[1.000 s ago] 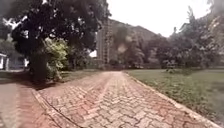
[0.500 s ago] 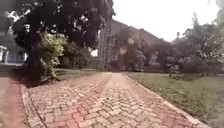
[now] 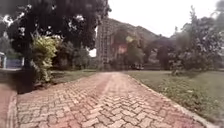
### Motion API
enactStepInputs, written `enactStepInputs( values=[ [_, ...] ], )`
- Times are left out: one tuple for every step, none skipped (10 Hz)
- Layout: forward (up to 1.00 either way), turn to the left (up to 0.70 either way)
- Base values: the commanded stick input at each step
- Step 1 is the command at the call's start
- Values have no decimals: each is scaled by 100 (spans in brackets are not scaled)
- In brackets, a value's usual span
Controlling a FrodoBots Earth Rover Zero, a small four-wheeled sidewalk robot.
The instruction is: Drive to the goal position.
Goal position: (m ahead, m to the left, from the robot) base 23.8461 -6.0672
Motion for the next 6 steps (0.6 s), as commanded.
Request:
enactStepInputs(
  values=[
    [70,0],
    [70,0],
    [70,0],
    [70,0],
    [70,0],
    [70,0]
  ],
)
